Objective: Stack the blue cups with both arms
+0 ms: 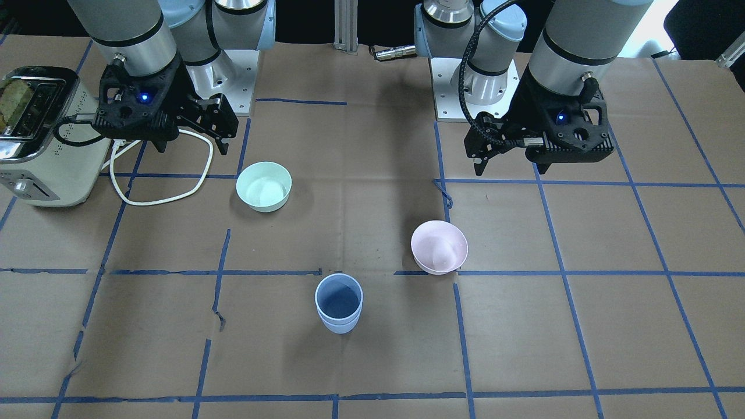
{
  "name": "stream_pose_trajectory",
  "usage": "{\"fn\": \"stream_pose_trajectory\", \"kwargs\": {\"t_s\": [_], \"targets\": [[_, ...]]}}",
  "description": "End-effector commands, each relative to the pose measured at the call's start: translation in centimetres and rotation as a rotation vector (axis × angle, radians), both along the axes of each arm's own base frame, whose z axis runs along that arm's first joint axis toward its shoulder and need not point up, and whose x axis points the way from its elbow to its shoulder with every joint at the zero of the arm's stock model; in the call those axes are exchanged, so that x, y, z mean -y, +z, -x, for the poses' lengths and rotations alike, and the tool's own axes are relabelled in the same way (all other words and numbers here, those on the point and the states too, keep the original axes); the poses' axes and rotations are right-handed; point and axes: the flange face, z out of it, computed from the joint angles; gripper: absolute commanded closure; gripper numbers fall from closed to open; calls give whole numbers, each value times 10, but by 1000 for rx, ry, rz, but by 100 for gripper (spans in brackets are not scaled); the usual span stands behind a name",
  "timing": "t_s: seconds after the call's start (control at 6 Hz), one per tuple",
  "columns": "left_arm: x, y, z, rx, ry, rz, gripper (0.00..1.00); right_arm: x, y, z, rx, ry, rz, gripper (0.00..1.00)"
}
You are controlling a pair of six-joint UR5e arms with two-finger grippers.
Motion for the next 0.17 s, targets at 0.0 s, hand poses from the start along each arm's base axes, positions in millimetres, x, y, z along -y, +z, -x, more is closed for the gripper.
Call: {"fn": "stream_pose_trajectory", "kwargs": {"t_s": [0.0], "targets": [[-4,1,1,-1,1,2,1,2,-1,8,0,-16,-4,0]]}}
